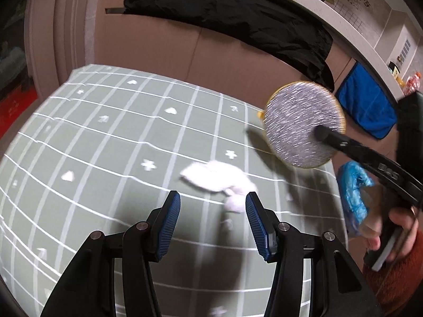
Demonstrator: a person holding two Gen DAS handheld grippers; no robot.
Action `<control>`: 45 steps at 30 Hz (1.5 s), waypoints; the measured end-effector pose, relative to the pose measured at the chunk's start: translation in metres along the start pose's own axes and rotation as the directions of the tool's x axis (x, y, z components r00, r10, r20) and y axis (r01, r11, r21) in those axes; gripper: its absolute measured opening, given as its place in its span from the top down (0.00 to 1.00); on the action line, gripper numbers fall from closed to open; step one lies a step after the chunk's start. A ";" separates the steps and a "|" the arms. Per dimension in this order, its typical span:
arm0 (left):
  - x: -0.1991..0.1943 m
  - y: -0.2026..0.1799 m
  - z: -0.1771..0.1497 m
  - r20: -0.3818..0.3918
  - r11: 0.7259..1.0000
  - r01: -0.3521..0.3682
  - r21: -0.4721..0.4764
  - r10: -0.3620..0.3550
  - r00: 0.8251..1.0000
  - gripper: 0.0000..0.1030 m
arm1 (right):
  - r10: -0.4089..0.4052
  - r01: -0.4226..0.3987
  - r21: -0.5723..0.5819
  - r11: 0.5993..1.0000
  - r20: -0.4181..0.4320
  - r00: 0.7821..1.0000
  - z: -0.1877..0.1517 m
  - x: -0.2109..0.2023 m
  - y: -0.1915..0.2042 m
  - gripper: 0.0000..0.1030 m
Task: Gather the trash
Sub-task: 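Grasp the yellow sponge pad with the right gripper while the left grasps a white tissue, then carry the sponge pad and white tissue over the blue bin with both grippers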
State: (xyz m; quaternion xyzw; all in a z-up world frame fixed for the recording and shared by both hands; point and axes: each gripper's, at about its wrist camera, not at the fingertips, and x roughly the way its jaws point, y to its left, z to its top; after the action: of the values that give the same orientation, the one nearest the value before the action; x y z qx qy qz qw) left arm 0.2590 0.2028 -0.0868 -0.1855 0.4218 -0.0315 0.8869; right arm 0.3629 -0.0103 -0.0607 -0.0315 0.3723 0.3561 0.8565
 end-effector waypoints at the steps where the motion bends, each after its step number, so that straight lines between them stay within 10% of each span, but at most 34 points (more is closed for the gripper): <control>1: 0.004 -0.006 0.000 -0.006 1.000 0.008 -0.009 -0.008 1.000 0.49 | -0.012 0.012 -0.001 1.000 0.013 1.000 0.000 -0.007 0.000 0.88; 13: 0.058 -0.044 0.002 -0.002 0.972 -0.218 -0.087 0.218 0.976 0.51 | -0.193 0.198 -0.028 0.980 0.128 0.973 -0.033 -0.101 -0.010 0.88; 19: 0.057 -0.054 -0.002 0.032 0.961 -0.266 -0.073 0.269 0.963 0.76 | -0.202 0.202 0.015 0.979 0.124 0.971 -0.057 -0.120 -0.024 0.88; 41: -0.061 -0.128 0.014 0.285 0.996 -0.014 0.085 -0.011 0.958 0.80 | -0.216 0.203 0.080 0.976 0.223 0.951 -0.070 -0.174 -0.042 0.88; 45: -0.064 -0.171 0.021 0.315 0.987 0.021 0.160 -0.071 0.946 0.80 | -0.278 0.263 0.092 0.960 0.283 0.918 -0.065 -0.206 -0.056 0.88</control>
State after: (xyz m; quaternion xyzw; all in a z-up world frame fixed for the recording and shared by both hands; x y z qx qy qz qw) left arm 0.2508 0.0636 0.0335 -0.1287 0.2642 -0.0544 0.9543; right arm 0.2618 -0.1935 0.0165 -0.0073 0.2426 0.2252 0.9436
